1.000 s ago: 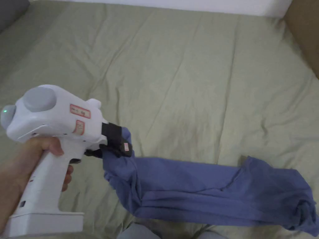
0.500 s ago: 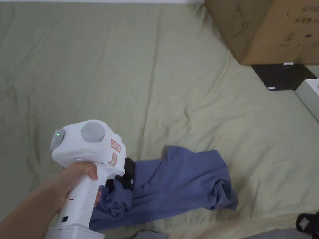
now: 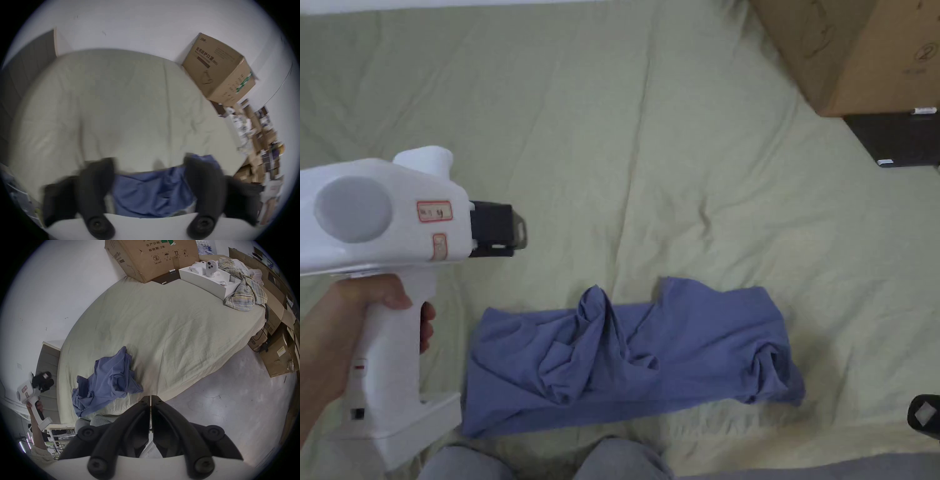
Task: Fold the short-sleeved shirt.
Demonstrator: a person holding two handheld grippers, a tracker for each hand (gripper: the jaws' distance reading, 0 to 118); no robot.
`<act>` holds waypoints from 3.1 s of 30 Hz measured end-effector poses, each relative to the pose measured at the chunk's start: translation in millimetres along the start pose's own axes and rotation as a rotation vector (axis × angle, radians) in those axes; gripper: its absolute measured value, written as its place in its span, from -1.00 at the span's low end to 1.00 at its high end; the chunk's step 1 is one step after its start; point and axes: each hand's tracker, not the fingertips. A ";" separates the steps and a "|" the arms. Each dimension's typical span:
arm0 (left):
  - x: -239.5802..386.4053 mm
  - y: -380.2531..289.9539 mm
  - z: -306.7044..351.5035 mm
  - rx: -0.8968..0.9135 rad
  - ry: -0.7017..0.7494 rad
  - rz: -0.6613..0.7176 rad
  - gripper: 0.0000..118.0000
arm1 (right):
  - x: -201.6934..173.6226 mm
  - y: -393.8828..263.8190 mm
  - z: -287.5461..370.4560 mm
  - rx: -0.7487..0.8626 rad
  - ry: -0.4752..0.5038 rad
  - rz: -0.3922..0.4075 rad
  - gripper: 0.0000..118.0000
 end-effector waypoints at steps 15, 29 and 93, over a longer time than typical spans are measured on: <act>73.9 -115.4 -88.7 -0.277 0.004 -0.066 -1.00 | 20.1 -19.3 28.0 0.035 -0.013 -0.022 -0.97; 141.5 -97.9 -81.1 -0.333 -0.487 0.093 -0.99 | 13.2 -19.2 35.4 0.052 -0.017 -0.036 -0.97; -250.0 -36.2 -61.3 -0.426 -0.294 0.497 -0.71 | -161.3 3.4 -51.3 -0.077 -0.027 0.161 -0.97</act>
